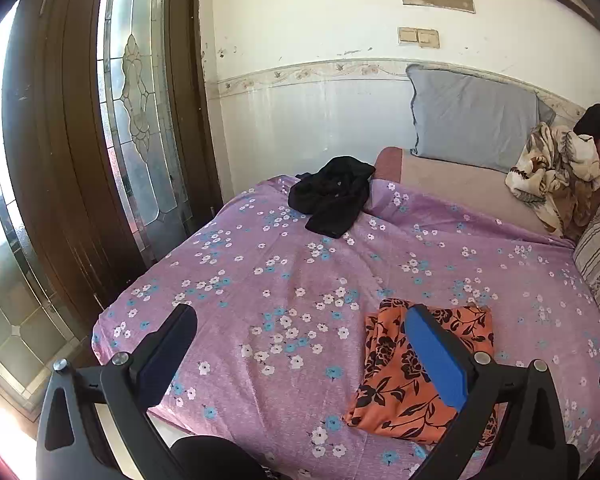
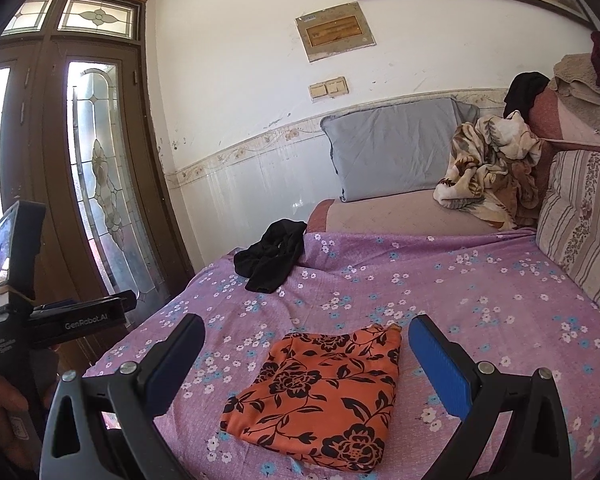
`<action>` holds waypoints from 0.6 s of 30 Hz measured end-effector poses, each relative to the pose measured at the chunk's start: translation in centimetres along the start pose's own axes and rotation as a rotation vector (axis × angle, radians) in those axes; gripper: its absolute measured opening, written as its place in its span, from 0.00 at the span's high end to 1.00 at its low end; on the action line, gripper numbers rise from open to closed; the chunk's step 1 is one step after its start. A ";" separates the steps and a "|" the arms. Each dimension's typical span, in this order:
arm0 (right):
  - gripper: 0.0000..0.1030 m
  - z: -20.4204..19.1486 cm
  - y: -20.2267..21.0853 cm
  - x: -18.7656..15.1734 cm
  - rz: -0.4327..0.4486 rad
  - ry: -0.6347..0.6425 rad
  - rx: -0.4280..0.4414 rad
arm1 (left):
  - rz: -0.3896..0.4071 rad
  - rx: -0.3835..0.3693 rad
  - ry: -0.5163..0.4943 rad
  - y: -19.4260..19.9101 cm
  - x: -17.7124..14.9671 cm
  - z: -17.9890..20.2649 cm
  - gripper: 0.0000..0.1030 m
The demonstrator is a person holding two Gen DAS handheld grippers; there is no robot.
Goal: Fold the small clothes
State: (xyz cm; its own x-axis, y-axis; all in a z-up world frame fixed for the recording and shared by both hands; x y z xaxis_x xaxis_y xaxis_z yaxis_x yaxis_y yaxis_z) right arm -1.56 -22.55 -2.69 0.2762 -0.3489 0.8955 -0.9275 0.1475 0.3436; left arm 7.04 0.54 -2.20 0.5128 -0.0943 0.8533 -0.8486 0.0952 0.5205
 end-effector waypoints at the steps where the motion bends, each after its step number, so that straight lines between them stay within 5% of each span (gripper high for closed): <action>1: 0.00 0.1 0.1 0.1 0.003 -0.002 -0.001 | -0.001 -0.001 0.000 0.0 0.0 0.0 0.00; 18: 0.00 0.6 0.9 0.3 0.011 -0.026 0.006 | -0.031 -0.054 -0.026 0.5 -0.6 1.6 0.00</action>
State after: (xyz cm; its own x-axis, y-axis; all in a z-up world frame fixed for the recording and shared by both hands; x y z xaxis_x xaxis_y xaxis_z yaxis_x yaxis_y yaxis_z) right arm -2.43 -23.13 -2.31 0.2595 -0.3709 0.8917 -0.9320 0.1459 0.3319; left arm 6.15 -0.98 -2.49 0.5347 -0.1240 0.8359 -0.8237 0.1446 0.5483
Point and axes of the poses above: each gripper's, at about its wrist camera, not at the fingertips, and y roughly against the way its jaws point, z to its right, x to its top, the point moved 8 cm from there along -y, roughly the way its jaws point, and after that the axes turned 10 degrees about -x, right-handed, at the moved point
